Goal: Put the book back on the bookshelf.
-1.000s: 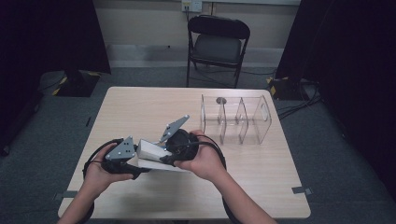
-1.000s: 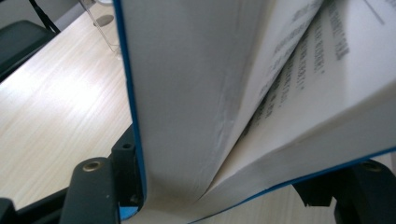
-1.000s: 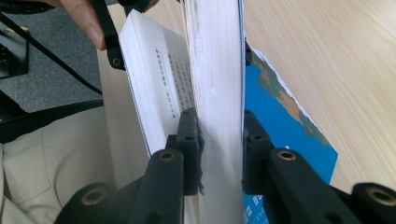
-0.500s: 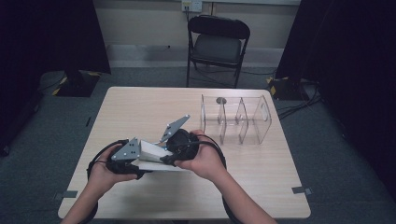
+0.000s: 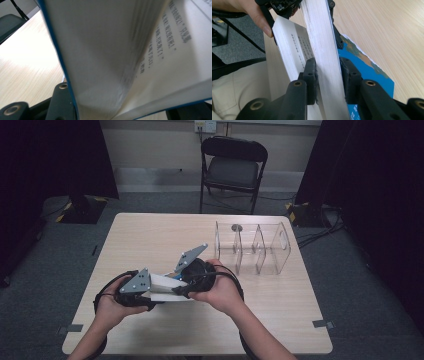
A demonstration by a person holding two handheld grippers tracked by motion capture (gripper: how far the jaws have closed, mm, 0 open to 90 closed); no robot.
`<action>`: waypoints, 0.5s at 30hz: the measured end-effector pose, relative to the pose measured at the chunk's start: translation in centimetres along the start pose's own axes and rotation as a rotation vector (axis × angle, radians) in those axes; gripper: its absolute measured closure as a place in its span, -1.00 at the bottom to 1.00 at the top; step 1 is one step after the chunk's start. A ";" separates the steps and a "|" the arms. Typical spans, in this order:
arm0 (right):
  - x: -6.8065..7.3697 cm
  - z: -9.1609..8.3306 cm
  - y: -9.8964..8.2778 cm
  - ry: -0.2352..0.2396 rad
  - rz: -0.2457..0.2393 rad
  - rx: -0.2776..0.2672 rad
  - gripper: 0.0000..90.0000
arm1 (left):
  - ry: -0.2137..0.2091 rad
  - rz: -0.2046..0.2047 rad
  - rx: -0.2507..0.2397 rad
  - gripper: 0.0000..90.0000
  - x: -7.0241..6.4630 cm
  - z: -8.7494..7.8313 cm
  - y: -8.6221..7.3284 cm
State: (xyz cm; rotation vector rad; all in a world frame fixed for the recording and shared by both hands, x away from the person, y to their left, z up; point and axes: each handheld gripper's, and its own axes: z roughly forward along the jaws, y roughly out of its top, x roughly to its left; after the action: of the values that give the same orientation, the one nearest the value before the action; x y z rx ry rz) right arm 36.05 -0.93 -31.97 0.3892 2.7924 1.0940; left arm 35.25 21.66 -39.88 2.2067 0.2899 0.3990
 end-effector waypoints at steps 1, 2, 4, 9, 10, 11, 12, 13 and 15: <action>0.0 0.0 -0.1 -0.002 -0.005 -0.005 0.49 | -0.003 0.002 -0.002 0.05 0.1 0.0 0.0; 0.0 -0.1 -0.2 -0.012 0.013 -0.008 0.42 | -0.007 -0.007 0.003 0.06 0.1 -0.1 -0.1; -0.2 -0.1 -0.5 -0.023 0.022 -0.044 0.32 | -0.006 -0.017 -0.012 0.06 0.2 -0.1 -0.1; -0.4 -0.7 -0.4 -0.048 0.054 -0.062 0.18 | -0.003 -0.024 -0.024 0.08 0.3 -0.2 -0.1; -0.4 -0.9 -0.3 -0.061 0.056 -0.058 0.09 | -0.001 -0.020 -0.022 0.09 0.3 -0.2 -0.1; -0.3 -1.1 -0.2 -0.060 0.057 -0.054 0.03 | 0.001 -0.025 -0.019 0.09 0.3 -0.2 -0.2; -0.5 -1.6 -0.1 -0.048 0.076 -0.070 -0.05 | 0.005 -0.024 -0.014 0.10 0.4 -0.3 -0.2; -0.7 -2.2 -0.1 -0.037 0.106 -0.087 -0.08 | 0.004 -0.037 -0.030 0.11 0.4 -0.4 -0.4; -1.0 -3.3 -0.1 -0.053 0.125 -0.105 -0.16 | 0.008 -0.063 -0.039 0.12 0.7 -0.5 -0.5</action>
State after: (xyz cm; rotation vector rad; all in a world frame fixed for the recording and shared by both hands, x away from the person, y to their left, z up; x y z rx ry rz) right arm 36.33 -3.40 -29.57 0.5785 2.6817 1.2312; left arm 35.64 22.53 -39.82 2.1530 0.3519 0.3756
